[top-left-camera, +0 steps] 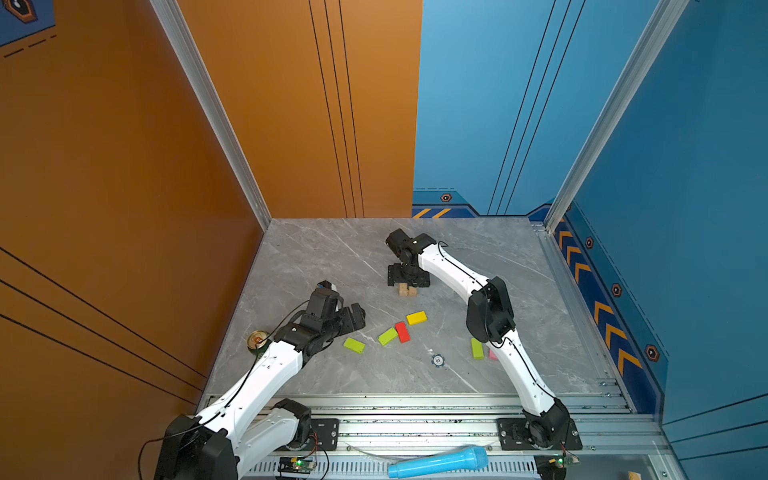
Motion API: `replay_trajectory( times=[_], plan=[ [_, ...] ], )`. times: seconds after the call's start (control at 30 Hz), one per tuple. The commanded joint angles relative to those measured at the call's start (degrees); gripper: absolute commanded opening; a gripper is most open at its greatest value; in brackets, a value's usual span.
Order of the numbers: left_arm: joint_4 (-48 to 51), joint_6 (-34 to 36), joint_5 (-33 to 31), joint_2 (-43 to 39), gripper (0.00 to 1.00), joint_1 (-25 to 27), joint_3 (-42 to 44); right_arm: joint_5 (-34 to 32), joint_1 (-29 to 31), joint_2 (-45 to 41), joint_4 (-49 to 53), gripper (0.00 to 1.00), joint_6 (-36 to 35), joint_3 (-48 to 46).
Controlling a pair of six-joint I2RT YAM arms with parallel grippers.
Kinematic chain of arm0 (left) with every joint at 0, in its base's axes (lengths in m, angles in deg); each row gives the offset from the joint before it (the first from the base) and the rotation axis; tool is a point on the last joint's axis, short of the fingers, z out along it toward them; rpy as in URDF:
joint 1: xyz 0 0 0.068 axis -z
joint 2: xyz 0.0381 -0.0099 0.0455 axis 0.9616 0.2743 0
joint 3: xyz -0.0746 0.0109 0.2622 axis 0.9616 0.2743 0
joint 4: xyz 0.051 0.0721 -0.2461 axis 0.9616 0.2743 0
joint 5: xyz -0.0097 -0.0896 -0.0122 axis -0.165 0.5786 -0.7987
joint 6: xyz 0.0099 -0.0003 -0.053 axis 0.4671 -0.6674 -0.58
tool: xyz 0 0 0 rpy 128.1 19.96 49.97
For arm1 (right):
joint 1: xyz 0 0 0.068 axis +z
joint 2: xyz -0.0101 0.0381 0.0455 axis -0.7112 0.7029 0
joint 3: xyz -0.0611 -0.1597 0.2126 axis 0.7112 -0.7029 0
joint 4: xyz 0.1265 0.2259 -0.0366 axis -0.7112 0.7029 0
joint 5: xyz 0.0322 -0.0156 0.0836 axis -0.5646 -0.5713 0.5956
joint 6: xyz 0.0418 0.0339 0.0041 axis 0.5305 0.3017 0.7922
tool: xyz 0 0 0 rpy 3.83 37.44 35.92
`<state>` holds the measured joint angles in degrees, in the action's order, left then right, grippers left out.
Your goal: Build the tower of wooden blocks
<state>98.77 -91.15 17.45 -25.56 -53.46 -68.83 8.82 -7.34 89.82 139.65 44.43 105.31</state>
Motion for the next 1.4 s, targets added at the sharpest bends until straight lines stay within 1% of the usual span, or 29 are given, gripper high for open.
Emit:
replay_trajectory(
  times=[0.0,0.13,0.27,0.3,0.4,0.5,0.57,0.6,0.73,0.83,0.9,0.97,1.07,1.2,1.37],
  plan=[
    [2.64,0.95,0.31,-1.91,0.98,-0.58,-0.88,-2.03,0.32,-3.36,2.73,0.93,-1.18,1.54],
    [4.29,1.04,-0.09,-3.13,0.98,-0.57,-1.43,-2.88,0.75,-5.52,3.38,0.93,-2.33,1.57],
    [5.99,1.10,0.11,-4.38,0.98,-0.45,-2.42,-4.02,1.72,-9.88,4.60,0.93,-4.69,0.89],
    [6.39,1.07,0.00,-4.83,0.98,-0.28,-2.61,-4.42,1.73,-11.34,4.63,0.93,-5.23,-0.04],
    [7.71,0.48,-0.44,-6.86,0.98,0.50,-2.47,-5.33,4.38,-16.01,4.63,0.94,-6.38,-4.41],
    [9.69,-0.59,-1.77,-9.08,0.98,2.52,-2.16,-6.80,6.12,-20.95,4.28,0.94,-7.15,-10.31],
    [10.63,-1.62,-2.81,-10.88,0.98,4.52,-1.73,-7.85,7.32,-24.20,2.58,0.91,-7.46,-15.95],
    [11.38,-2.15,-3.55,-11.71,0.98,5.64,-1.64,-8.01,7.57,-27.13,1.65,0.89,-7.27,-18.45],
    [13.77,-4.95,-8.25,-15.41,0.98,11.52,-0.59,-5.12,7.80,-34.25,-6.90,0.82,-6.11,-31.68],
    [14.39,-6.61,-10.82,-16.62,0.98,14.93,0.08,-2.16,7.44,-37.09,-13.64,0.81,-6.23,-40.29],
    [14.42,-7.13,-11.79,-16.43,0.98,16.13,0.09,-1.47,7.35,-37.17,-16.26,0.82,-6.19,-42.75],
    [14.37,-7.05,-12.05,-15.44,0.98,16.47,-0.47,-1.07,7.27,-35.87,-16.80,0.84,-6.57,-42.99],
    [13.86,-5.28,-12.09,-13.47,0.98,16.39,-1.90,0.05,7.07,-33.47,-18.22,0.86,-7.13,-42.69],
    [13.40,-3.72,-12.37,-10.77,0.98,15.53,-3.80,2.28,6.52,-30.10,-19.51,0.86,-7.31,-40.77],
    [12.10,-3.02,-10.86,-7.86,0.98,13.27,-4.26,4.16,6.07,-25.75,-19.63,0.88,-7.81,-37.50]
  ],
)
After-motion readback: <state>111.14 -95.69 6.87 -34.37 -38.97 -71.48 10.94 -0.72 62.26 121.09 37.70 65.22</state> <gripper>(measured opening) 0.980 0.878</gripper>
